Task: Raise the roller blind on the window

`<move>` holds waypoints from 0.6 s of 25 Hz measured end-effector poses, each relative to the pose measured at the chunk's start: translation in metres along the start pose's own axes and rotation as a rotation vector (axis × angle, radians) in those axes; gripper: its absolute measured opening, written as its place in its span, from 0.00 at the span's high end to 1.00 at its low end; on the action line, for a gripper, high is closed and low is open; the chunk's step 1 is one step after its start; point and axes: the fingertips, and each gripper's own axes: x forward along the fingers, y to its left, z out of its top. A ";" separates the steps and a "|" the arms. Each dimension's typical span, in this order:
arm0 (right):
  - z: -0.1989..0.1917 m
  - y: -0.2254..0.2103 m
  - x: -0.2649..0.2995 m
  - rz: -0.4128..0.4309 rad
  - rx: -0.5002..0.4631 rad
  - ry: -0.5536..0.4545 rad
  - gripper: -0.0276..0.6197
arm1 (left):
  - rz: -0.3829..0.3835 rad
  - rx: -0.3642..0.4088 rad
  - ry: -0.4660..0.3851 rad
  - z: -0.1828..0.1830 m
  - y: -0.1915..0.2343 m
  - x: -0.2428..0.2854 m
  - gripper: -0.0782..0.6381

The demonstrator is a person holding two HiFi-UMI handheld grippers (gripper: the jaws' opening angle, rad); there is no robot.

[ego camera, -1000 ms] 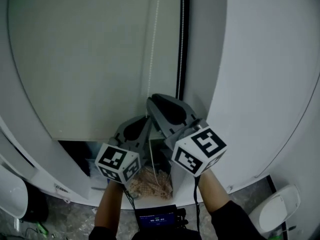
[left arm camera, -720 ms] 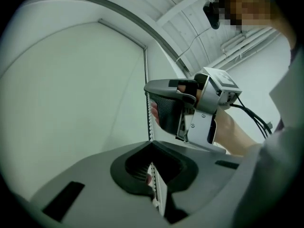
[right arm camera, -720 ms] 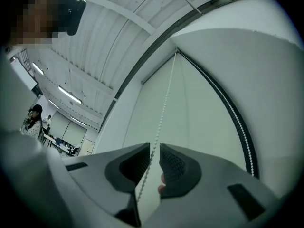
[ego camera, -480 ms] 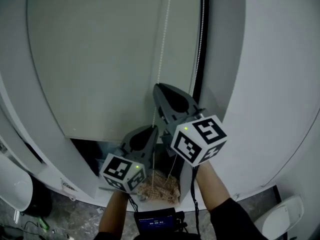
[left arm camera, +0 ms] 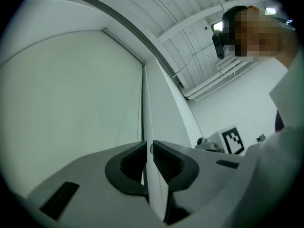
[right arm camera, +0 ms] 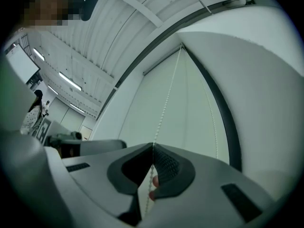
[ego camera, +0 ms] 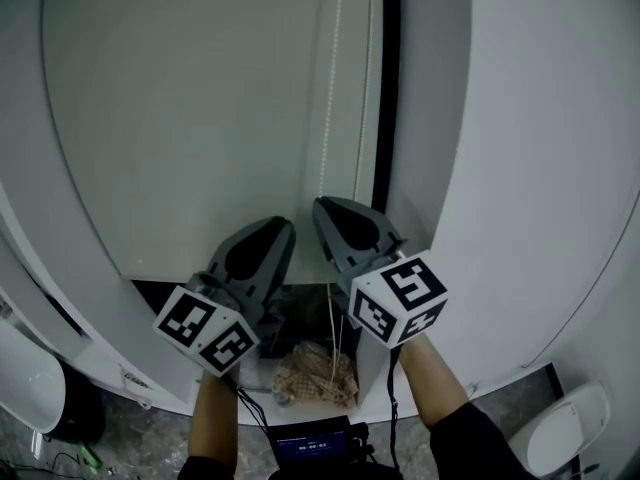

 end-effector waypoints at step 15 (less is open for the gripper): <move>-0.071 0.053 -0.042 0.051 0.025 0.119 0.93 | -0.111 -0.007 0.079 0.006 -0.021 0.035 0.88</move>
